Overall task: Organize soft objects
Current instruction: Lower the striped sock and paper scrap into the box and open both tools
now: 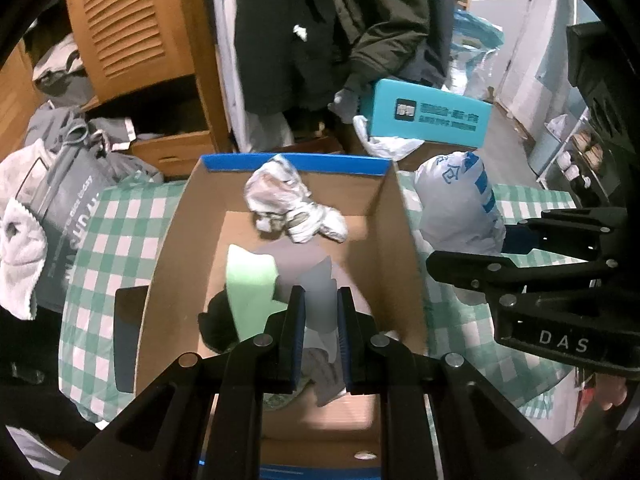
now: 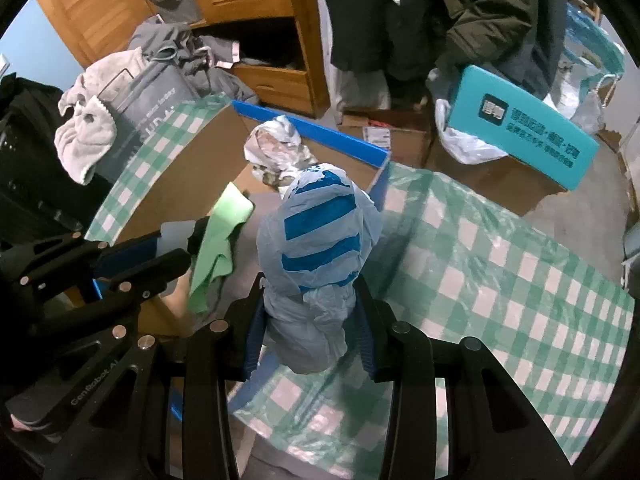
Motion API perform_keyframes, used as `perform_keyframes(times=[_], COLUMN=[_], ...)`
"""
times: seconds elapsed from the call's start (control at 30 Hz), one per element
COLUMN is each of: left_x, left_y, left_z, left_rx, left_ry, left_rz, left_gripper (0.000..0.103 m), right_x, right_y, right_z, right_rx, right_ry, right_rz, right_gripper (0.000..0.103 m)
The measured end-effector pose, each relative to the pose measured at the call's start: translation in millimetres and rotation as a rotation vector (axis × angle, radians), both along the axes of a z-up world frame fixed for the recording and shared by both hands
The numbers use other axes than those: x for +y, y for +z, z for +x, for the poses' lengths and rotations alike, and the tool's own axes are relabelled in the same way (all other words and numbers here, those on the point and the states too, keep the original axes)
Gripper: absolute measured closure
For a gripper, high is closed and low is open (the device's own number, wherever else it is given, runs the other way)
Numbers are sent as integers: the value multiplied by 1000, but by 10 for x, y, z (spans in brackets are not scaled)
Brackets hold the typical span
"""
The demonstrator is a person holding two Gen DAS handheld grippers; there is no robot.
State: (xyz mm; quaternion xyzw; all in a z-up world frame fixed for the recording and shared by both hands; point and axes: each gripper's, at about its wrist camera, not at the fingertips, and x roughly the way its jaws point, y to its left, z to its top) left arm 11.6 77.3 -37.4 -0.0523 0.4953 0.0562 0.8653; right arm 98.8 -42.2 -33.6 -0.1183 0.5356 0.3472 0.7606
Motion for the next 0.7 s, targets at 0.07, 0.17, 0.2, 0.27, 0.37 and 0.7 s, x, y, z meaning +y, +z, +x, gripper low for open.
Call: perform_keyframes(times=[0.07, 0.17, 0.2, 0.27, 0.37, 0.7], left_x=[63, 151, 185, 239, 312, 443], left_y=[-38, -92, -113, -147, -191, -288], left_z=[7, 8, 12, 13, 21, 48], left_rx=[8, 19, 23, 30, 44, 83], left_ry=[11, 24, 30, 40, 53, 88], left_rz=[-3, -6, -8, -13, -22, -28], left_gripper=[88, 88, 88, 88, 87, 84], right_x=[66, 154, 183, 247, 336, 506], right_y=[-23, -61, -72, -98, -134, -273], right_z=[11, 26, 31, 41, 49, 107], right_rx=[6, 18, 21, 26, 31, 63], right_ry=[5, 12, 15, 21, 30, 44], right_rz=[-3, -5, -6, -13, -22, -40], right_gripper=[65, 65, 65, 65, 65, 63])
